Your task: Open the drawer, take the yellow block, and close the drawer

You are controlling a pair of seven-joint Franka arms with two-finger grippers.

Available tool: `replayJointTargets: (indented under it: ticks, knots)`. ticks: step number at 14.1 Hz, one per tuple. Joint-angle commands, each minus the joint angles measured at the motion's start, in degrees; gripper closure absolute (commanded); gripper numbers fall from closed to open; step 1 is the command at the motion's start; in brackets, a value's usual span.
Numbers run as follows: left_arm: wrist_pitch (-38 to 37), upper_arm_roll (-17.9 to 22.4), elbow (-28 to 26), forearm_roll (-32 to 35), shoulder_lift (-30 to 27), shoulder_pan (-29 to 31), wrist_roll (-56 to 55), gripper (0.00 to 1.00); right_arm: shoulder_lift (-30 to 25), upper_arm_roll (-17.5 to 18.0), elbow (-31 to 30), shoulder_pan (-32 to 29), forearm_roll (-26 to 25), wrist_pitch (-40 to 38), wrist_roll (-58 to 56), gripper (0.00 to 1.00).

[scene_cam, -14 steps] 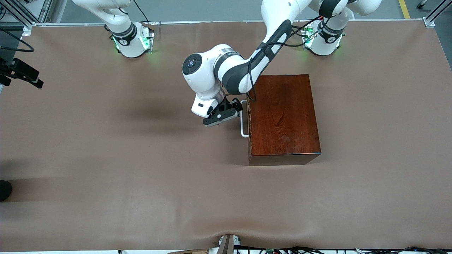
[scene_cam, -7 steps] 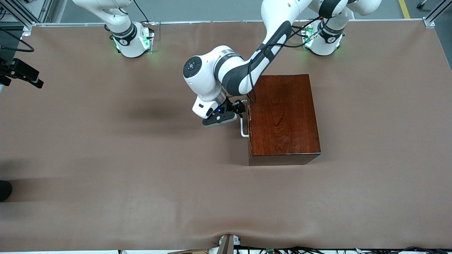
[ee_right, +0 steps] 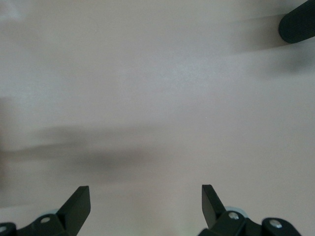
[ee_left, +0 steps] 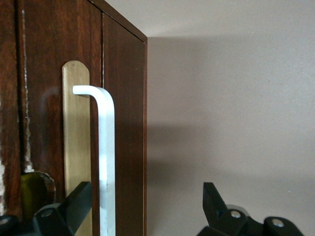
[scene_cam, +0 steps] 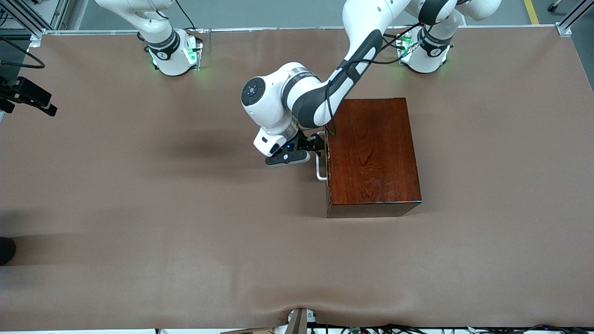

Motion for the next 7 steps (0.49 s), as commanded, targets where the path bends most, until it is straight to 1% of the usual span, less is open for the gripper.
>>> replayJointTargets:
  ticks: [1,7]
  knots:
    - [-0.8,0.0,1.4,1.6,1.5,-0.2,0.8,0.00,0.4,0.3,1.2,-0.8,1.2,-0.7,-0.1,0.00]
    - [0.0,0.0,1.8,1.3,2.3,-0.2,0.8,0.00,0.4,0.3,1.2,-0.9,1.2,-0.7,-0.1,0.00]
